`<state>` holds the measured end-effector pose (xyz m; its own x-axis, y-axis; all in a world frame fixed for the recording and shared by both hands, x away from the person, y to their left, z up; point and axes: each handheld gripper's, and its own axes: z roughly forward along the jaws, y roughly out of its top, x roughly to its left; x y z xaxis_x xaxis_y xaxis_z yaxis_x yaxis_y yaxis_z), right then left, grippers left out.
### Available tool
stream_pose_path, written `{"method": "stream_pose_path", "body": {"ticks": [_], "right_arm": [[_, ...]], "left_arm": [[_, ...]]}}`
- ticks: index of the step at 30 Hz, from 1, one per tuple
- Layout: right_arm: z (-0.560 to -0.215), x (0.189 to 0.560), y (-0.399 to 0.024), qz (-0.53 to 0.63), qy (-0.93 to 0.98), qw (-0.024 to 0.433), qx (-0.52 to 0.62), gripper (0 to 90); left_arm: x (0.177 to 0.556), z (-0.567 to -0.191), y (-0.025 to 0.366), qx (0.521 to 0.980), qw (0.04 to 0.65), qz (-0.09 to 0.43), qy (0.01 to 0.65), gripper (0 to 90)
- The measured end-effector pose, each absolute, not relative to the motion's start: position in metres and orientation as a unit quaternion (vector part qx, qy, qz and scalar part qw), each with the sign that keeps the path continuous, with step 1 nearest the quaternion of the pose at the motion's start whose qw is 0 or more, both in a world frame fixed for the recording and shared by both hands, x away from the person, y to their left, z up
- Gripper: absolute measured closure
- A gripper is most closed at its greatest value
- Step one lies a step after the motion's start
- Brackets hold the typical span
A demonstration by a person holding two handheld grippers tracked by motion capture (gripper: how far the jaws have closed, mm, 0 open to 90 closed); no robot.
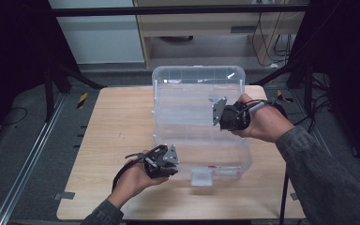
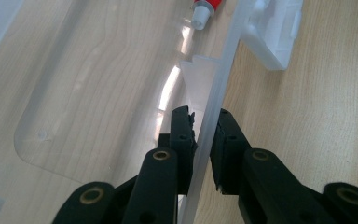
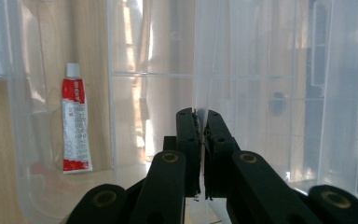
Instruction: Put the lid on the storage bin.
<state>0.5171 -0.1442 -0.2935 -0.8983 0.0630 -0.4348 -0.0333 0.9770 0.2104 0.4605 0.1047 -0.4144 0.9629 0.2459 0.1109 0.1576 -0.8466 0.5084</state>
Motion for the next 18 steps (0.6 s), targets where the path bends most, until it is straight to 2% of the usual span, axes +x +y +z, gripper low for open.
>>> {"method": "stream_pose_path", "body": {"ticks": [3, 18], "right_arm": [[-0.295, 0.513, -0.146, 0.111, 0.968, 0.226, 0.007, 86.5], [-0.306, 0.490, -0.150, 0.113, 0.970, 0.216, 0.002, 85.3]], "left_arm": [[0.455, -0.416, 0.104, 0.952, 0.262, 0.075, 0.141, 79.5], [0.456, -0.416, 0.106, 0.953, 0.262, 0.090, 0.119, 78.6]]}}
